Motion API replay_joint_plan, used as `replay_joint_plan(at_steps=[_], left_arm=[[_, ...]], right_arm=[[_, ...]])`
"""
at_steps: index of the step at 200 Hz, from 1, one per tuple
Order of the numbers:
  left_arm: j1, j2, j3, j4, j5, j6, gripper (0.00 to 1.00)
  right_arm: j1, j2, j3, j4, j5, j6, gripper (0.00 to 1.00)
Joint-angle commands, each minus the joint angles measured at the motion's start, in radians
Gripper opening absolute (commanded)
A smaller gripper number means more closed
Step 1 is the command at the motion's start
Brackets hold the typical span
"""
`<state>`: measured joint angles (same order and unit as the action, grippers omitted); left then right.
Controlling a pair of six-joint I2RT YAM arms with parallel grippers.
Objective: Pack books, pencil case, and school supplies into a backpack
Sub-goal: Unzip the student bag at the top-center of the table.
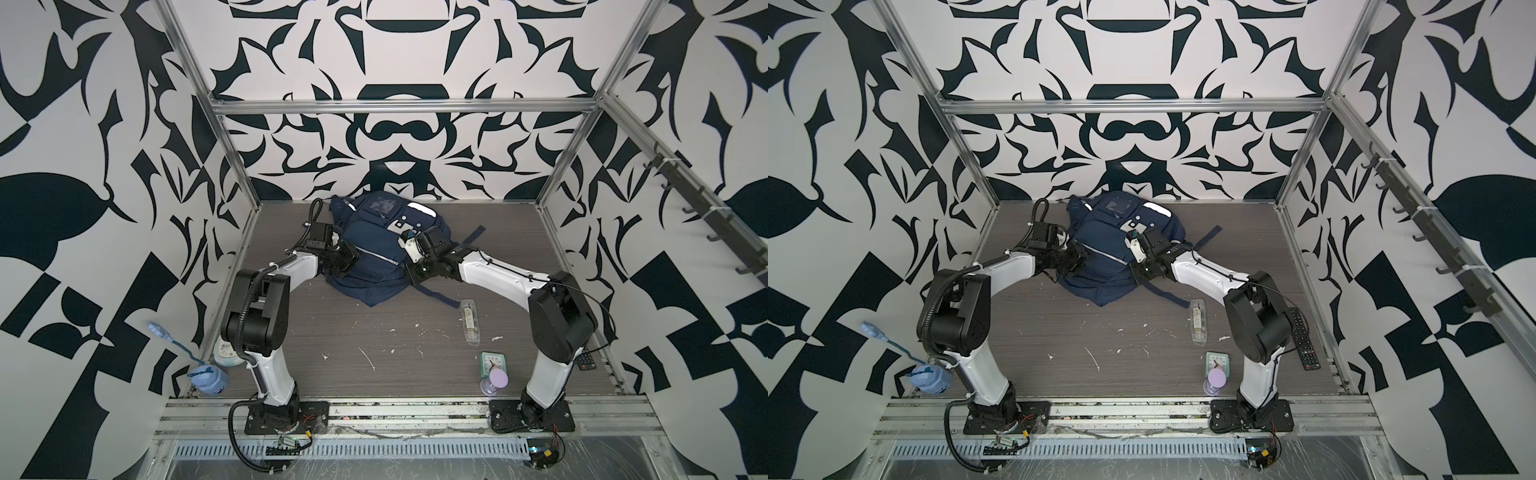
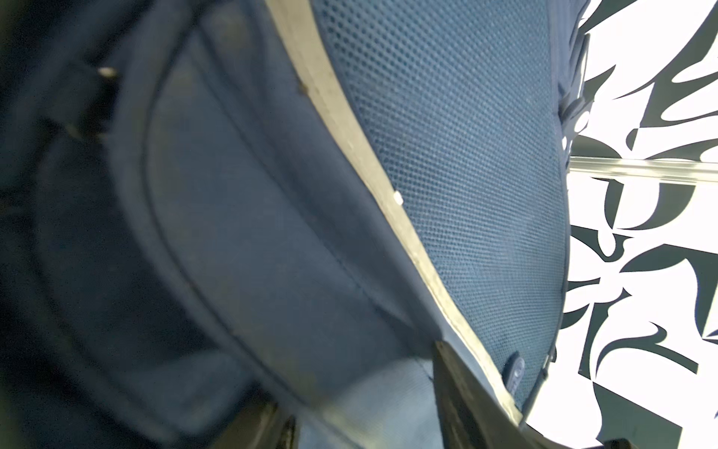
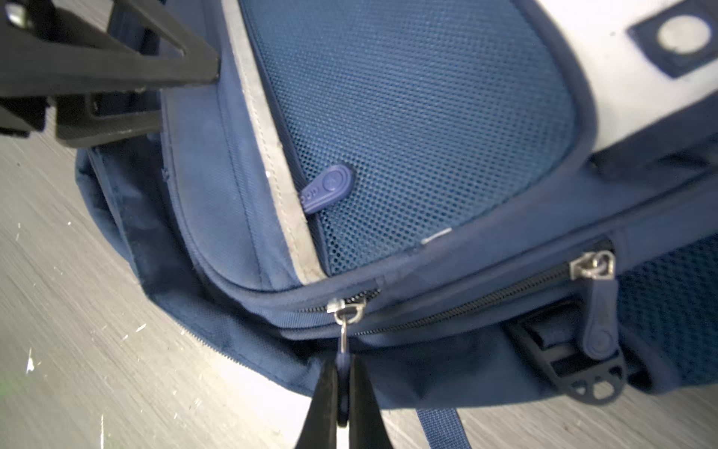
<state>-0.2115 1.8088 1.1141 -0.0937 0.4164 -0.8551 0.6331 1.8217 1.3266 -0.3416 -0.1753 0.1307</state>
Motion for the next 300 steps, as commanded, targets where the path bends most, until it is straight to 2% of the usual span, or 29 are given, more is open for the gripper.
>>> replay_joint_plan(at_steps=[1, 45, 94, 145, 245, 300], left_arm=[[0.0, -0.041, -0.011, 0.02, 0.018, -0.019, 0.54], [-0.017, -0.064, 0.007, 0.023, 0.034, -0.037, 0.37], [-0.033, -0.086, 0.006, 0.031, 0.046, -0.056, 0.26], [-0.042, -0.115, -0.017, 0.043, 0.04, -0.064, 0.23], [-0.042, -0.106, -0.025, 0.071, 0.047, -0.083, 0.13], [-0.042, -0.109, -0.052, 0.072, 0.049, -0.079, 0.13]], right_arm=[[0.037, -0.038, 0.038, -0.046, -0.011, -0.007, 0.0], [0.107, 0.026, 0.106, -0.069, -0.007, -0.002, 0.0], [0.167, 0.117, 0.216, -0.073, -0.031, 0.026, 0.0], [0.197, 0.186, 0.338, -0.065, -0.074, 0.062, 0.0], [0.216, 0.213, 0.368, -0.004, -0.136, 0.119, 0.0], [0.215, 0.337, 0.542, -0.052, -0.007, 0.239, 0.0]])
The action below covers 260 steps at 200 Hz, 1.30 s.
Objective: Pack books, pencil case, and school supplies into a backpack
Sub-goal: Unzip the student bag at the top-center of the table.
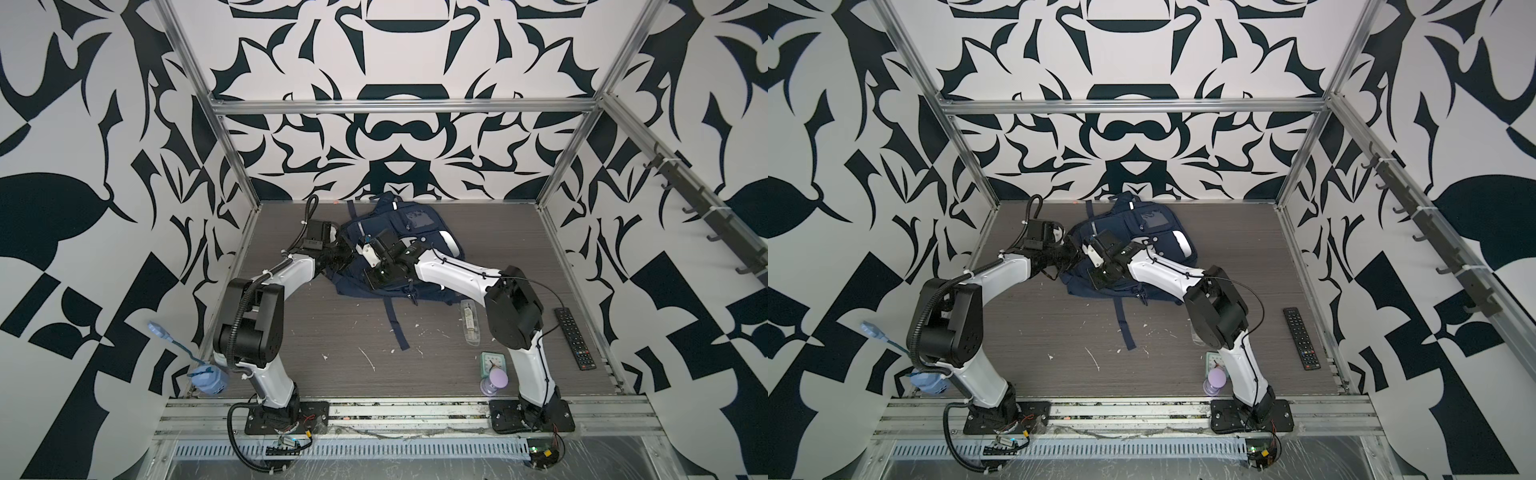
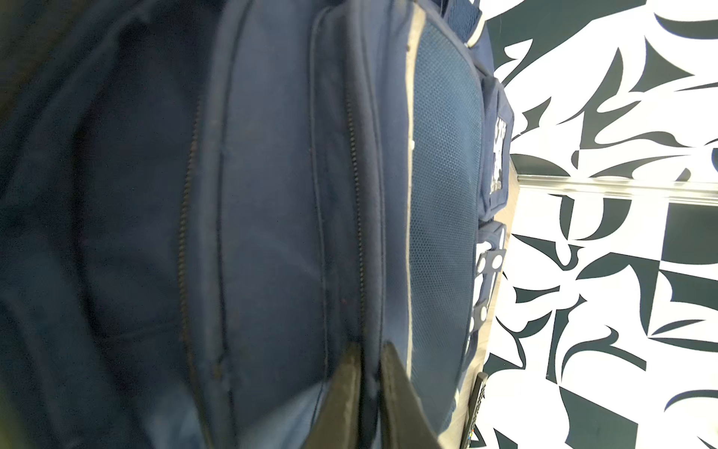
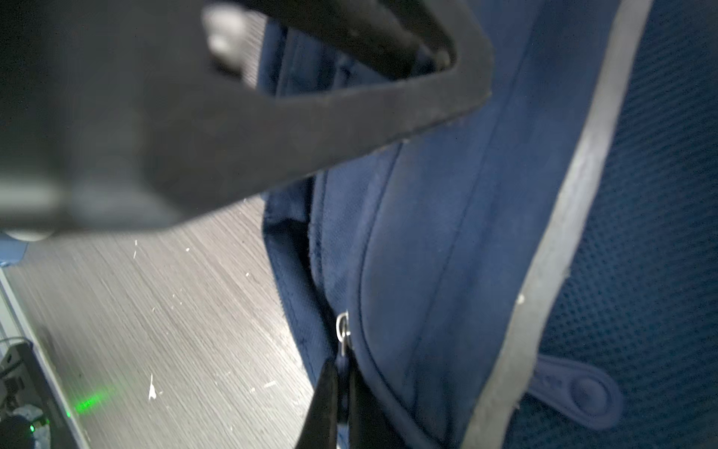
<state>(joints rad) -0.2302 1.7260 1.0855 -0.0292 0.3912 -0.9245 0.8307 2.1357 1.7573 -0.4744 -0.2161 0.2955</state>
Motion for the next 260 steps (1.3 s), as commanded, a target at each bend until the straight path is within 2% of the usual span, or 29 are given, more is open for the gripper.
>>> replay_joint_plan(at_steps=[1, 21, 51, 70, 163, 214, 260], left_arm=[[-0.022, -0.026, -0.023, 0.007, 0.075, -0.01, 0.13], [-0.014, -0.035, -0.026, -0.013, 0.061, 0.011, 0.19], [0.027, -0.063, -0.034, -0.055, 0.034, 0.051, 0.44], [0.061, -0.076, -0.036, -0.064, 0.021, 0.065, 0.52], [0.09, -0.058, 0.073, -0.124, -0.055, 0.118, 0.53], [0.05, 0.065, 0.175, -0.141, -0.006, 0.154, 0.53], [0.01, 0.191, 0.298, -0.225, -0.007, 0.211, 0.53]], right_arm=[[0.017, 0.024, 0.112, 0.081, 0.035, 0.076, 0.0], [0.016, 0.007, 0.083, 0.113, 0.057, 0.107, 0.0], [0.002, -0.064, -0.008, 0.154, 0.059, 0.114, 0.0], [-0.001, -0.099, -0.043, 0.155, 0.041, 0.11, 0.0], [-0.011, -0.334, -0.3, 0.162, 0.009, 0.09, 0.0], [-0.058, -0.486, -0.485, 0.149, 0.022, 0.084, 0.0], [-0.079, -0.537, -0.568, 0.166, 0.029, 0.102, 0.0]])
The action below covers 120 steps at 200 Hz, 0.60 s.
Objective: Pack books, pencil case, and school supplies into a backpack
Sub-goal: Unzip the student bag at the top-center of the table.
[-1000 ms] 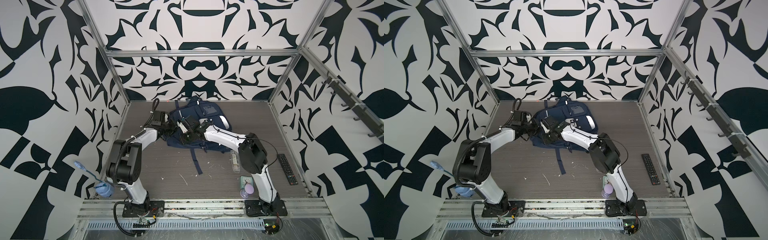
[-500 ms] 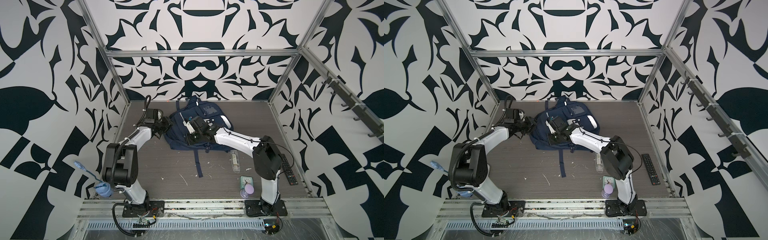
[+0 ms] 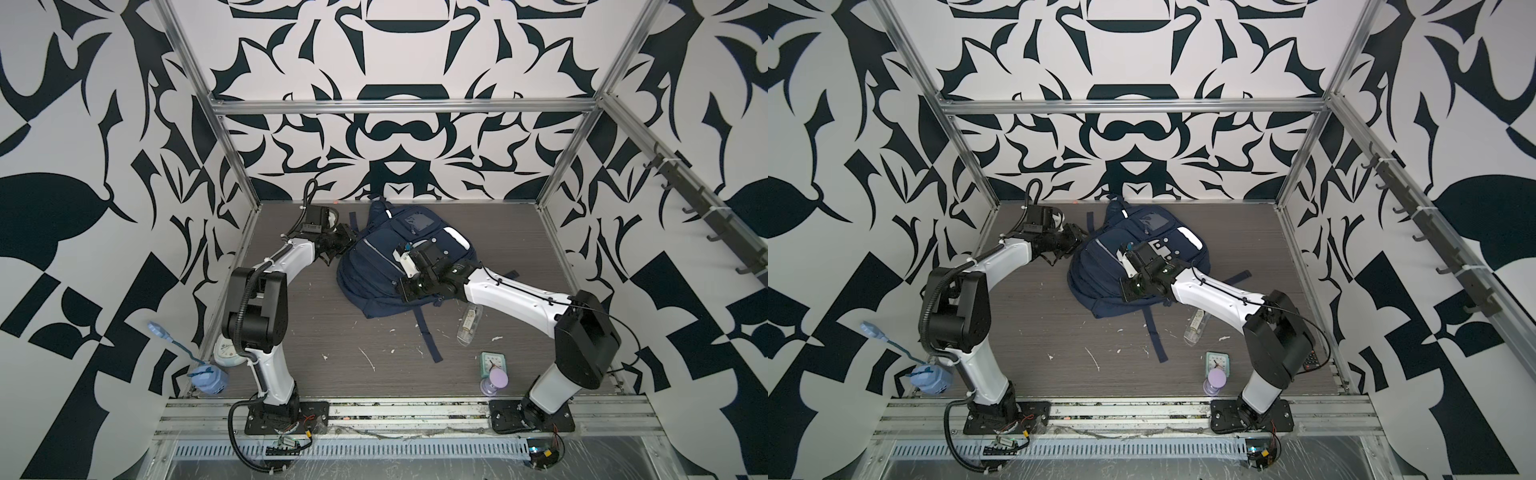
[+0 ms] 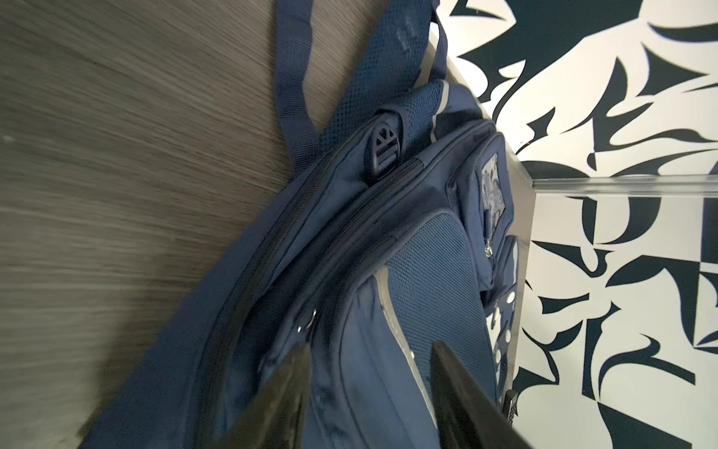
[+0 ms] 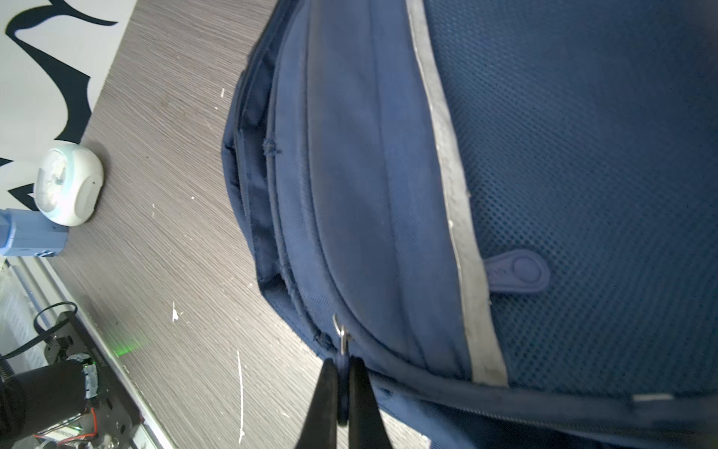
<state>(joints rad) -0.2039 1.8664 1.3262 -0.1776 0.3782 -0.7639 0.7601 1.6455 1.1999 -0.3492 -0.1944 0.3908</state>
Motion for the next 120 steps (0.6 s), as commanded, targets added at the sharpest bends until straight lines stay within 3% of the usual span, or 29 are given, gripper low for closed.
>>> replay_joint_plan(at_steps=[1, 56, 68, 102, 120], left_arm=[[-0.017, 0.053, 0.06, -0.078, 0.005, 0.052, 0.52], [-0.031, 0.131, 0.125, -0.101, 0.006, 0.068, 0.45], [-0.032, 0.137, 0.123, -0.082, 0.031, 0.06, 0.37], [-0.004, 0.088, 0.037, 0.003, 0.053, -0.005, 0.01], [0.033, 0.034, -0.07, 0.093, 0.042, -0.077, 0.0]], right_arm=[[-0.008, -0.047, -0.011, 0.041, 0.007, 0.006, 0.0], [-0.012, -0.043, 0.004, 0.024, 0.008, 0.001, 0.0], [-0.014, -0.037, 0.014, 0.018, 0.008, -0.002, 0.0], [-0.017, -0.019, 0.047, 0.003, 0.007, -0.014, 0.0], [-0.019, -0.01, 0.061, -0.002, 0.004, -0.021, 0.0]])
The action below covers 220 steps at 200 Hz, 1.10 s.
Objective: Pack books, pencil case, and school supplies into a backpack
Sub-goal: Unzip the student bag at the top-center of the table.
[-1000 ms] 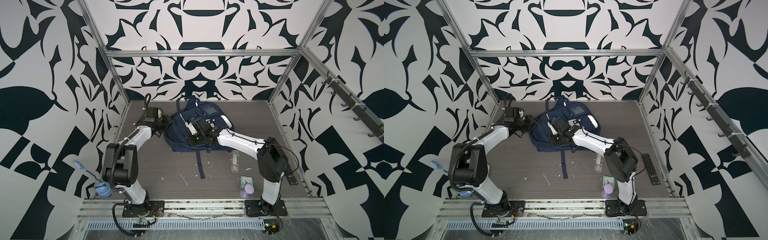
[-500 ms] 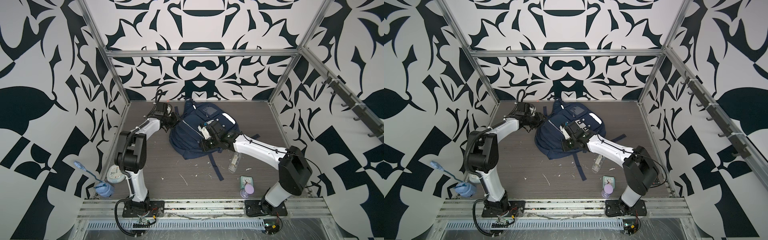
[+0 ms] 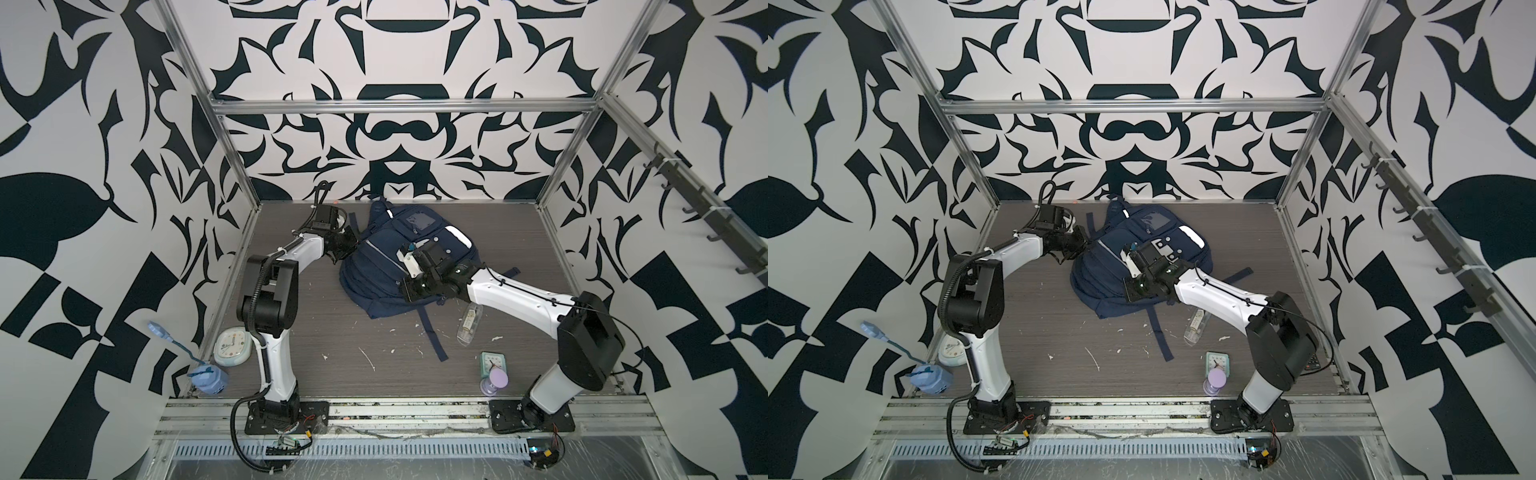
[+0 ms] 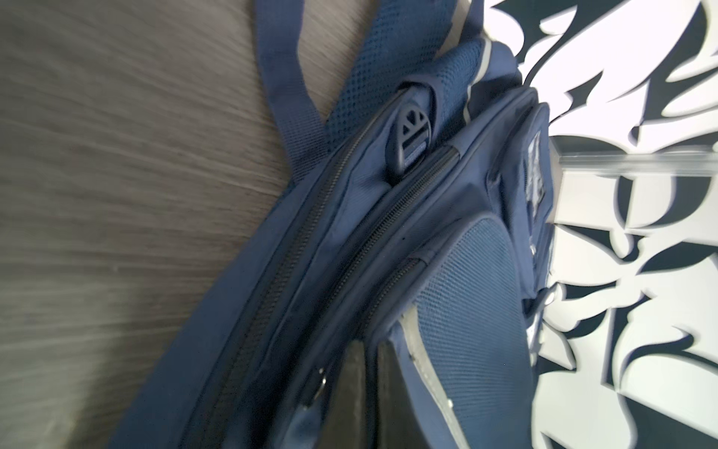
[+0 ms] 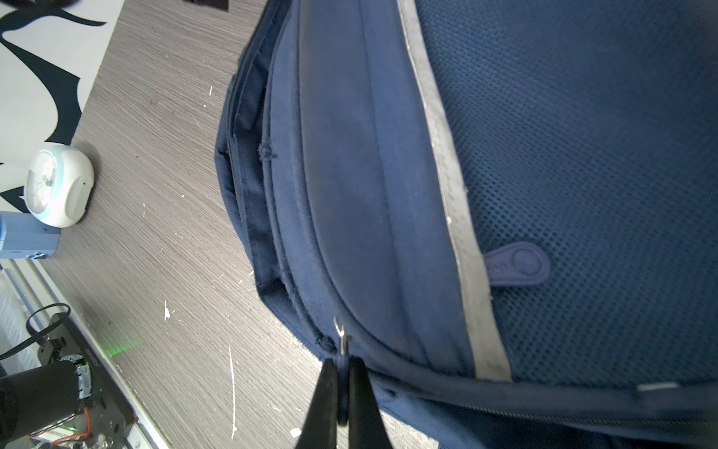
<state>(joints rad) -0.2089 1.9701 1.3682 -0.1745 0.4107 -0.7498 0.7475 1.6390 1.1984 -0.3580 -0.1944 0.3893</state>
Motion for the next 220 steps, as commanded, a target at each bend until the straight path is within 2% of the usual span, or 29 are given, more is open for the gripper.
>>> replay_joint_plan(at_steps=[1, 34, 78, 143, 220], left_arm=[[0.04, -0.075, -0.121, 0.096, 0.008, -0.096, 0.0], [0.083, -0.196, -0.34, 0.246, -0.036, -0.198, 0.0], [0.067, -0.371, -0.602, 0.406, -0.125, -0.328, 0.0], [0.024, -0.392, -0.575, 0.401, -0.097, -0.338, 0.0], [0.007, -0.429, -0.568, 0.37, -0.11, -0.324, 0.0]], right_arm=[[-0.006, -0.003, 0.063, 0.006, 0.004, -0.02, 0.0], [-0.008, 0.027, 0.09, -0.007, -0.014, -0.033, 0.0], [-0.007, 0.073, 0.129, -0.028, -0.042, -0.048, 0.0], [0.053, 0.159, 0.205, -0.039, -0.077, -0.043, 0.0], [0.096, 0.361, 0.489, -0.077, -0.07, 0.002, 0.0]])
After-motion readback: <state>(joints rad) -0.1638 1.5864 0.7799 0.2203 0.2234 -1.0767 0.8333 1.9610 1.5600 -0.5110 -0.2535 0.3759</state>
